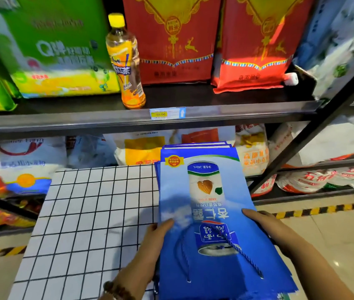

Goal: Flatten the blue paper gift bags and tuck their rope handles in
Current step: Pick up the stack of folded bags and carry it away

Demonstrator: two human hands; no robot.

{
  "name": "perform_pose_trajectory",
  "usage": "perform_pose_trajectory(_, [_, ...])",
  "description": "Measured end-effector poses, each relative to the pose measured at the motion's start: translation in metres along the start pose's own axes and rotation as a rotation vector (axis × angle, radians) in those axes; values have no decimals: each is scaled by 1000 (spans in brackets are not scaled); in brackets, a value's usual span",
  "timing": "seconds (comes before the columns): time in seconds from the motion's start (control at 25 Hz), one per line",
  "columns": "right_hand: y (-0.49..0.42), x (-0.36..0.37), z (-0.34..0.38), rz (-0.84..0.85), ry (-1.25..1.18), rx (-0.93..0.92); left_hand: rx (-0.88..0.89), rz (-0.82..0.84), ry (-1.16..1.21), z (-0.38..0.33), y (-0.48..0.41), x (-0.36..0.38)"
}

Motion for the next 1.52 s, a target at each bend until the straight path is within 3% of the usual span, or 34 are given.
perform_pose_trajectory(0.12, [-10, 12, -10, 139, -58, 57, -44, -43, 17, 6, -8, -4])
perform_pose_trajectory(0.32, [-28, -1, -13, -13, -68, 39, -122, -77, -48, 5, -24, -5])
perform_pose_trajectory(0.56, [-28, 4, -16, 94, -132, 96, -123, -8, -217, 15, -45, -8])
perform_pose_trajectory(0.68, [-27, 9, -15, 152, -172, 121, -166, 98, -125, 17, -33, 11])
perform_pose_trajectory(0.88, [-26, 15, -13, 207, -162, 112, -79, 11, -133, 11, -46, -3])
perform_pose_trajectory(1.04, [-20, 29, -14, 285, -264, 107, -30, 62, -156, 2, -36, 0])
perform_pose_trajectory(1.12, [-18, 35, -14, 289, -305, 91, 18, 70, -112, 5, -37, -13])
perform_pose_trajectory(1.24, [-22, 33, -18, 233, -315, 59, -56, 148, -86, 8, -19, -1])
perform_pose_trajectory(1.36, [-18, 36, -15, 205, -322, 12, -81, 192, 104, -4, 2, 11])
perform_pose_trajectory(1.52, [-3, 53, 0, 234, -293, -80, -35, 130, 142, -6, 15, -18])
Point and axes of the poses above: each hand's wrist, its own y-axis away from the middle knuckle, its own x-axis out of the palm, z = x × y, the point moved 10 cm from there along -y, towards the middle knuckle, and after that the axes turned 7 degrees about x, right-handed, at the moved point
